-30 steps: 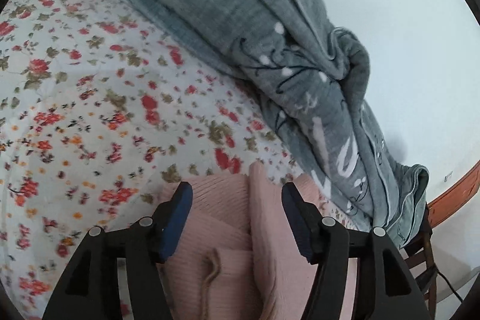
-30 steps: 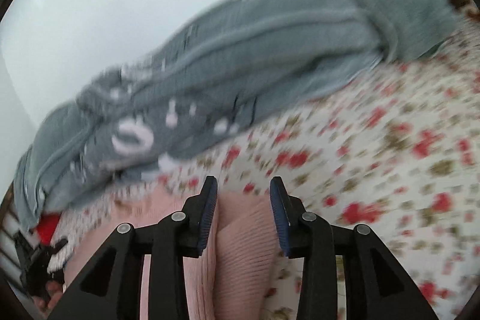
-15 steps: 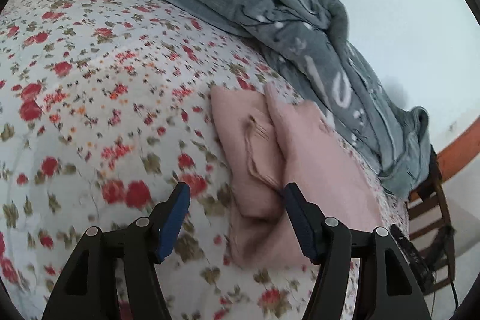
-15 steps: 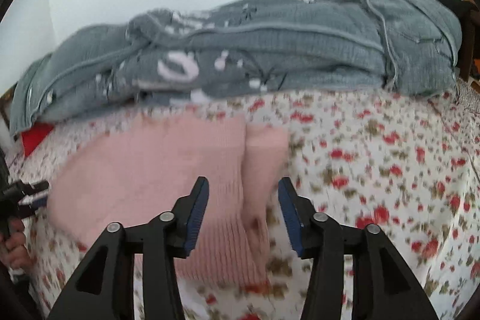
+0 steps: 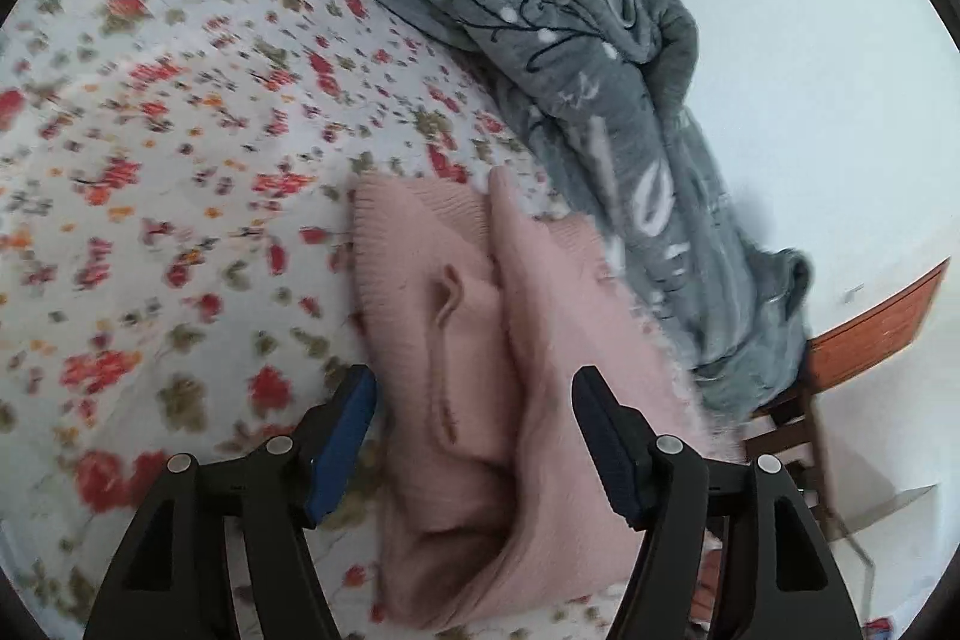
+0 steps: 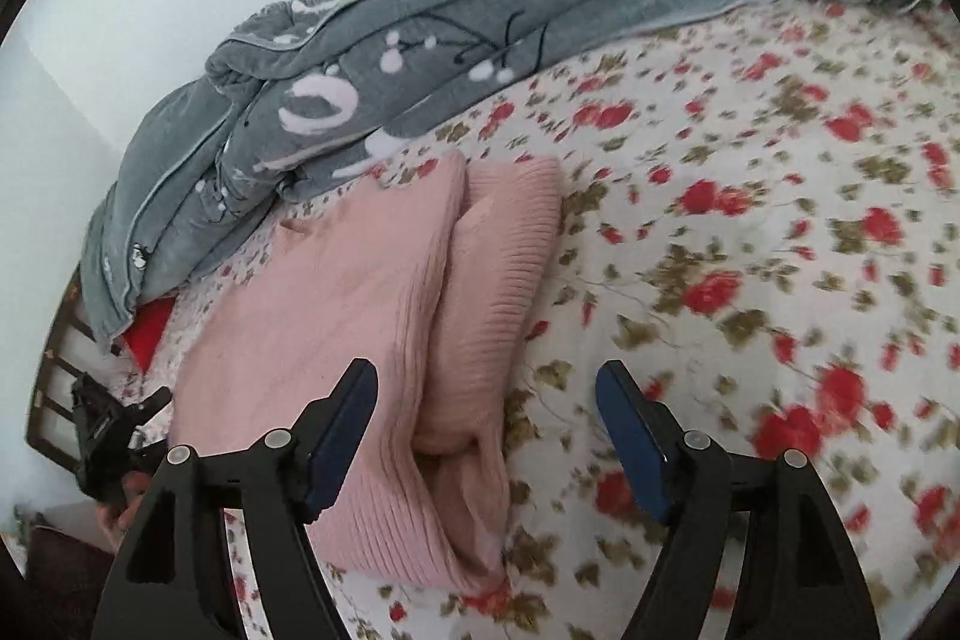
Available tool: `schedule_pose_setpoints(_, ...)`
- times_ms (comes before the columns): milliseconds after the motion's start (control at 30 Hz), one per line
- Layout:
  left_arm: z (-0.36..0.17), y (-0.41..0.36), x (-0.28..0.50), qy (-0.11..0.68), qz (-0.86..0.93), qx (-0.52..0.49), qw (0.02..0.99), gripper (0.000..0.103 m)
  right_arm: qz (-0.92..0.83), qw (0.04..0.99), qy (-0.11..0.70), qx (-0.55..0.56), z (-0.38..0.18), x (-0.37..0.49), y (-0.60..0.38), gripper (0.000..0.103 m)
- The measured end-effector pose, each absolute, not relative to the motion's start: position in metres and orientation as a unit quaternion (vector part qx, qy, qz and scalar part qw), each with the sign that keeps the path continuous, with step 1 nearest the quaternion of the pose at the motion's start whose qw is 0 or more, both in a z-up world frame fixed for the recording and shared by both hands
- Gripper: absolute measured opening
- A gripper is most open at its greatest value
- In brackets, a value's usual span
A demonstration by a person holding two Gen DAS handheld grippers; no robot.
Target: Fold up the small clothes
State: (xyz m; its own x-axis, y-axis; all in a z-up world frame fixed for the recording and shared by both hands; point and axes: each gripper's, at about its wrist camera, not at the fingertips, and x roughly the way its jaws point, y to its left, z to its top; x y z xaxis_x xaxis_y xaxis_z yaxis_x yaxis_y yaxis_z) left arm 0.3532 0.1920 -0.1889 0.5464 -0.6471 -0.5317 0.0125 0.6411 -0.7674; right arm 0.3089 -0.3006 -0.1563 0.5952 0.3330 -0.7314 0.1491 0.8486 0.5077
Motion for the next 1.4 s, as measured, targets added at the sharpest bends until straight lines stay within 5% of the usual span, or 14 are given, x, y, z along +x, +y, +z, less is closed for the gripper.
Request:
schedule_pose_setpoints(200, -0.194, 0.182, 0.372, 0.448, -0.213, -0.372, 0.784, 0.066, 0.075, 0.832, 0.459, 0.303, -0.168, 0.337, -0.301, 0.076)
schedule_pose_setpoints(467, -0.189, 0.143, 0.381, 0.463, -0.185, -0.293, 0.816, 0.071, 0.048, 0.851, 0.488, 0.186, -0.171, 0.366, -0.259, 0.076)
schedule_pose_setpoints(500, -0.188, 0.141, 0.38, 0.463, -0.176, -0.282, 0.822, 0.064, 0.044, 0.855, 0.487, 0.174, -0.172, 0.367, -0.255, 0.073)
schedule_pose_setpoints(567, -0.186, 0.137, 0.376, 0.474, -0.132, -0.259, 0.831, 0.034, 0.054, 0.856, 0.484, 0.171, -0.171, 0.366, -0.252, 0.034)
schedule_pose_setpoints(667, -0.18, 0.14, 0.372, 0.476, -0.128, -0.284, 0.822, 0.023, 0.062, 0.853, 0.486, 0.181, -0.157, 0.364, -0.257, 0.021)
schedule_pose_setpoints(1233, -0.15, 0.126, 0.263, 0.478, -0.17, -0.22, 0.833, 0.023, 0.096, 0.854, 0.467, 0.21, -0.115, 0.241, -0.273, 0.019)
schedule_pose_setpoints(1400, -0.164, 0.126, 0.248, 0.475, -0.128, -0.193, 0.849, 0.042, 0.076, 0.853, 0.483, 0.18, -0.131, 0.231, -0.27, 0.03)
